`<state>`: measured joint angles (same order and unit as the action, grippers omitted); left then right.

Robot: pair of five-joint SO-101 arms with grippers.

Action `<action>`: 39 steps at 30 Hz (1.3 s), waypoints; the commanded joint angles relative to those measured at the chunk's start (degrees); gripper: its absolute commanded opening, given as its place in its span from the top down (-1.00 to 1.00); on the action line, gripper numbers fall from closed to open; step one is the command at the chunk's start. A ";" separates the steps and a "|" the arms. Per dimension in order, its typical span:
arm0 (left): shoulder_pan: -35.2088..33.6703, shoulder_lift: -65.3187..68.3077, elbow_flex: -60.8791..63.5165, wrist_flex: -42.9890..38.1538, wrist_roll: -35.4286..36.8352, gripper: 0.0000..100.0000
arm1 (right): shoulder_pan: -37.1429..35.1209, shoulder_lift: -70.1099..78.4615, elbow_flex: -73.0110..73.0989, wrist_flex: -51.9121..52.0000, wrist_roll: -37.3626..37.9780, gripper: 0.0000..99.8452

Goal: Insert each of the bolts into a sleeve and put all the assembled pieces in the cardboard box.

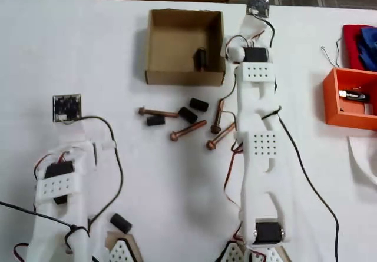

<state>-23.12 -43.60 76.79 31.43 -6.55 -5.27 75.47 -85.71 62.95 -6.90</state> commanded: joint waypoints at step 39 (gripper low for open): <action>-0.26 -0.70 -0.13 -1.05 0.18 0.94 | -22.37 -39.78 38.77 38.29 21.71 0.81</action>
<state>-23.03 -43.60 76.79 31.43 -6.55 -26.02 39.96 -50.73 100.04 10.86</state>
